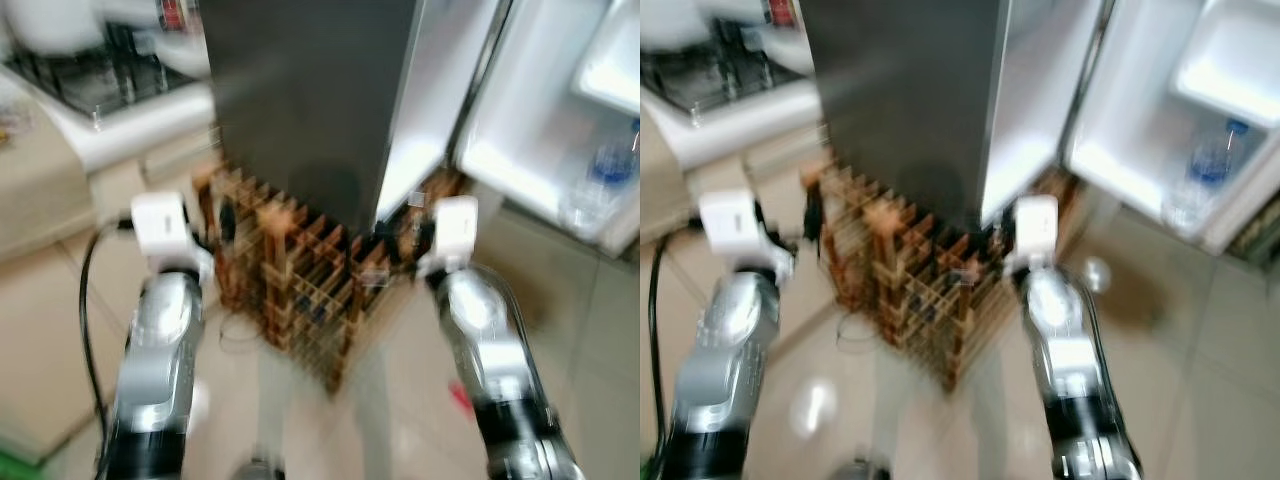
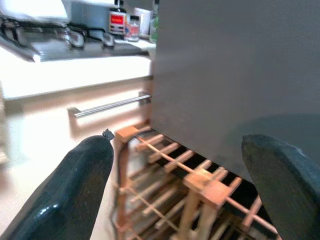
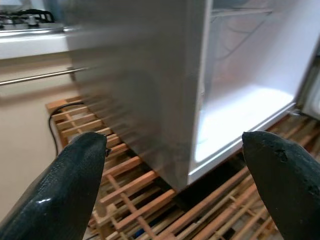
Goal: Restocking fridge
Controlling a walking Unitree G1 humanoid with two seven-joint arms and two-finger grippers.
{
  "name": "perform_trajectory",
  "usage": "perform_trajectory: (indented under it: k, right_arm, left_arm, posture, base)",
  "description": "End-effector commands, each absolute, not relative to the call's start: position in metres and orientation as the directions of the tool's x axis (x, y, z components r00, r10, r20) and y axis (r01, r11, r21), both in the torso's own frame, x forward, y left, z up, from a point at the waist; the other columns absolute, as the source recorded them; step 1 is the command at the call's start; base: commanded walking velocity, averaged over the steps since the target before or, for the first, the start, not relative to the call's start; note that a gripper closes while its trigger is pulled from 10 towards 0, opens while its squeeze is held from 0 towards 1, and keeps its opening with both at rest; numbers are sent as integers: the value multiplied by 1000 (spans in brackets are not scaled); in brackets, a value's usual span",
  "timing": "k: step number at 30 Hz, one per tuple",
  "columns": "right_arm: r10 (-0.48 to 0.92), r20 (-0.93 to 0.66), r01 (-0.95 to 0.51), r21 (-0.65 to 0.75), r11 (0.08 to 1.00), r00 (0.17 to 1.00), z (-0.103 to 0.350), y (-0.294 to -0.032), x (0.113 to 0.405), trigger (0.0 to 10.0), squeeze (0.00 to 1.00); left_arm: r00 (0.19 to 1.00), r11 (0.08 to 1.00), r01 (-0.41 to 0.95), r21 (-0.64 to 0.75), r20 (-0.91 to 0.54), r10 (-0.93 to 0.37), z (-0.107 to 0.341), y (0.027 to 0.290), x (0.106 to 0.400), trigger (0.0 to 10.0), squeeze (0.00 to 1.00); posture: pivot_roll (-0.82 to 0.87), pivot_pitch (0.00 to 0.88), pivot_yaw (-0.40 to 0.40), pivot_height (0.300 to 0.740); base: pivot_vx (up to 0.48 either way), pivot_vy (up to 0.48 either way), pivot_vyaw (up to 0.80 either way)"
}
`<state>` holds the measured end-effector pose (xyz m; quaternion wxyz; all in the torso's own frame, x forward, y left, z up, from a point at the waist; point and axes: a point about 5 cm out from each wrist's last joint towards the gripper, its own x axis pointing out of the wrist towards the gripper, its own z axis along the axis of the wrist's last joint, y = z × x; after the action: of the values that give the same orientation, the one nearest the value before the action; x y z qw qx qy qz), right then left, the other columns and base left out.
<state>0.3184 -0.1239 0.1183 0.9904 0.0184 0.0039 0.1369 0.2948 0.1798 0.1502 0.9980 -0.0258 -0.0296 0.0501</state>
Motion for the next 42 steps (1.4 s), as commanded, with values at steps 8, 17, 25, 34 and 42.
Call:
perform_trajectory:
  k: [8, 17, 25, 34, 42]
  right_arm:
    - [214, -8, -211, 113, 971, 977, 119, -142, 328, 10000, 0]
    - [223, 37, -226, 93, 970, 974, 129, -134, 335, 10000, 0]
    - [238, 49, -241, 77, 967, 970, 129, -124, 336, 10000, 0]
    - [277, 48, -280, 67, 958, 960, 129, -115, 336, 10000, 0]
    - [289, 55, -293, 85, 952, 956, 130, -110, 334, 10000, 0]
  left_arm:
    - [987, 988, -140, -73, 74, 145, 158, 183, 310, 10000, 0]
    - [983, 982, -163, -97, 63, 170, 158, 189, 316, 10000, 0]
    - [972, 972, -222, -72, 61, 226, 160, 198, 318, 10000, 0]
    - [973, 971, -212, -108, 71, 220, 165, 191, 326, 10000, 0]
    - [982, 985, -172, -28, 72, 174, 165, 186, 327, 10000, 1000]
  posture:
    - [-8, 0, -24, 740]
    - [1, 0, -1, 740]
    - [11, 0, 22, 740]
    - [-6, 0, 14, 740]
    - [11, 0, 28, 740]
  base:
    - [0, 0, 579]
    - [35, 0, 572]
    - [265, 0, 571]
    - [0, 0, 568]
    - [0, 0, 567]
